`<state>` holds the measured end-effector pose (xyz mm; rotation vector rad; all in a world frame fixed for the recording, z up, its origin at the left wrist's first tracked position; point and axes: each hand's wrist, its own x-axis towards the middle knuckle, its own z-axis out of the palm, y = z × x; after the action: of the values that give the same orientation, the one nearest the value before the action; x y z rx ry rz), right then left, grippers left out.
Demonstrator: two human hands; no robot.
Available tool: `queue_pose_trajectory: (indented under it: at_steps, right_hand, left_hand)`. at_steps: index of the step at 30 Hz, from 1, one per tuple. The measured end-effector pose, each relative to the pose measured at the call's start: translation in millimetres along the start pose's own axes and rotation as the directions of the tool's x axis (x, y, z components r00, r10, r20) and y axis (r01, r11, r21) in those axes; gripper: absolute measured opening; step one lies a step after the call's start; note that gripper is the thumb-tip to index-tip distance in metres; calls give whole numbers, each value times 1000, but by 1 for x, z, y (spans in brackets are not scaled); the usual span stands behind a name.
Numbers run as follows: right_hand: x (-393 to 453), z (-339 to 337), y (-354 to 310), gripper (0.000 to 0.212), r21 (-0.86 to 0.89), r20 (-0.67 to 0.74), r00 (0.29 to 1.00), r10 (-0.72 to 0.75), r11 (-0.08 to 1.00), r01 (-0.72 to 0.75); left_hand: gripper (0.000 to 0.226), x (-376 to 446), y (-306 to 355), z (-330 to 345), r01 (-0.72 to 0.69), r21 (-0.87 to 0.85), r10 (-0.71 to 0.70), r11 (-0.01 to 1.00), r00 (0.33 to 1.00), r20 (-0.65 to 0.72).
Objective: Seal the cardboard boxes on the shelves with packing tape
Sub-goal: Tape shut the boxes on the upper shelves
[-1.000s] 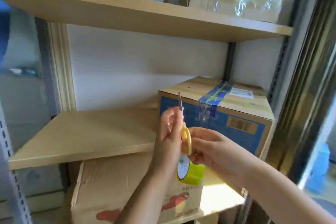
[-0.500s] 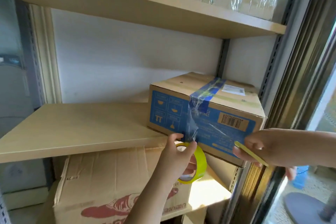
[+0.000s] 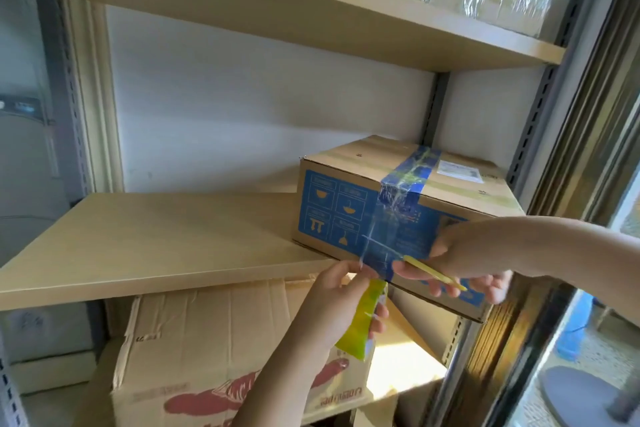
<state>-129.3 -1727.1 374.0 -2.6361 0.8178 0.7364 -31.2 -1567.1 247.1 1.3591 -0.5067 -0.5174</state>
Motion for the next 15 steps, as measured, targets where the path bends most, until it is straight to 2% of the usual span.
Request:
queue_pose_trajectory:
  at_steps: [2, 5, 7, 9, 10, 12, 15]
  right_hand:
    - [8, -13, -52, 65, -73, -111, 993, -34, 997, 26]
    - [26, -9, -67, 61, -223, -201, 964, -174, 966, 128]
    - [30, 4, -62, 73, -451, -275, 928, -253, 886, 108]
    - [35, 14, -74, 79, -571, -338, 869, -362, 813, 116]
    - [39, 19, -81, 74, -562, -351, 850, -392, 814, 144]
    - [46, 26, -108, 56, -416, -331, 826, -456, 856, 306]
    - [56, 30, -170, 34, -249, -287, 789, -544, 837, 487]
  left_hand:
    - [22, -2, 3, -4, -16, 49, 16, 999, 1000, -11]
    - [21, 0, -5, -16, 6, 120, 2, 993, 998, -67]
    - [16, -5, -18, -29, 79, 144, -65, 986, 993, -104]
    - [15, -17, -33, -43, 142, 102, -127, 985, 981, -145]
    - [15, -25, -38, -51, 160, 77, -145, 984, 974, -175]
    - [19, -40, -41, -69, 178, 31, -165, 984, 954, -249]
    - [24, -63, -35, -99, 154, 18, -138, 988, 926, -352]
